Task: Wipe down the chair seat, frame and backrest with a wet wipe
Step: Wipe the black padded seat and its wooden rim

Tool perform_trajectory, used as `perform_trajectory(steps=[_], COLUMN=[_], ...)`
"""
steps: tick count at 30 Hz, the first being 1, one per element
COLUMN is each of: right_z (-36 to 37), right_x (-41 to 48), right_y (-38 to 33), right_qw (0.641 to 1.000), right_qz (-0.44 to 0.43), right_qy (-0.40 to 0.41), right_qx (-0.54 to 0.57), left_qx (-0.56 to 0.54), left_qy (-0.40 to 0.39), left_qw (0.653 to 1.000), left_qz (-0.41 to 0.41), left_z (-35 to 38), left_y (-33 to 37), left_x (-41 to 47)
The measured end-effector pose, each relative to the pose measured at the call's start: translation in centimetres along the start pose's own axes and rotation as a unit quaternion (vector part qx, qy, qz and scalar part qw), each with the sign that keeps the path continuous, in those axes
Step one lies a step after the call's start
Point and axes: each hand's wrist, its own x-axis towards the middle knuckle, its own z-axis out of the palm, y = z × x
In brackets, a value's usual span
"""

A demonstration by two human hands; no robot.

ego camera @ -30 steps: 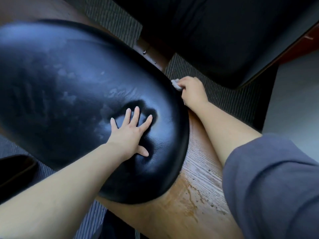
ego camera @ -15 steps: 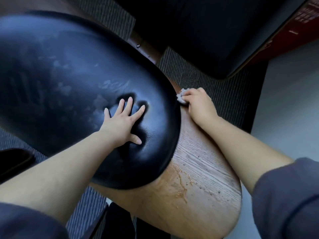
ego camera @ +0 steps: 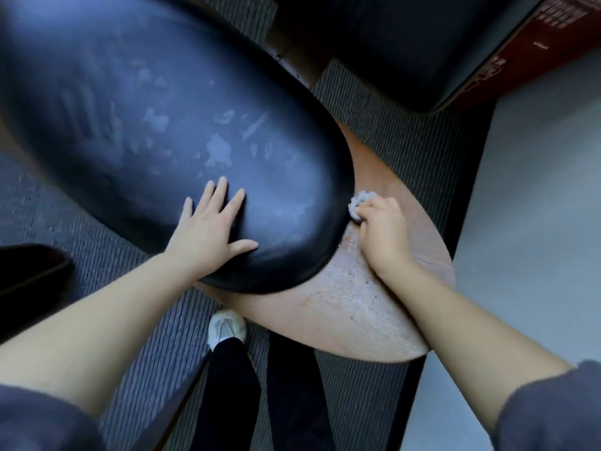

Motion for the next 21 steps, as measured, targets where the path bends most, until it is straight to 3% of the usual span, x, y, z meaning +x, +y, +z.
perform_trajectory(steps=[5,6,10,12,16,21], right_z=[0.6,0.4,1.8,3.1,3.0,4.8], right_x=[-7.5,-7.2,-6.0,-8.2,-12.1,-12.3], right_y=[-1.7,-1.5,-3.2,-5.3,-6.0,-8.5], right_qw=[0.991,0.993,0.991,0.988,0.994,0.989], right_qz=[-0.126,-0.114,0.069,0.053,-0.076,0.071], right_qy=[-0.032,-0.016,0.1,0.113,0.052,0.098], right_qx=[0.04,0.039,0.062,0.087,0.06,0.081], left_qx=[0.003,0.005,0.015,0.042,0.059,0.115], left_qy=[-0.004,-0.004,-0.004,-0.018,-0.055,-0.063], left_qw=[1.0,1.0,1.0,0.998,0.996,0.99], left_qz=[0.006,0.004,0.01,0.03,0.046,0.044], left_z=[0.6,0.7,1.2,1.2,0.1,-0.1], left_y=[-2.2,-2.6,-4.8,-5.6,-6.0,-7.6], left_x=[-2.6,-3.0,-4.1,-4.3,-4.4,-4.7])
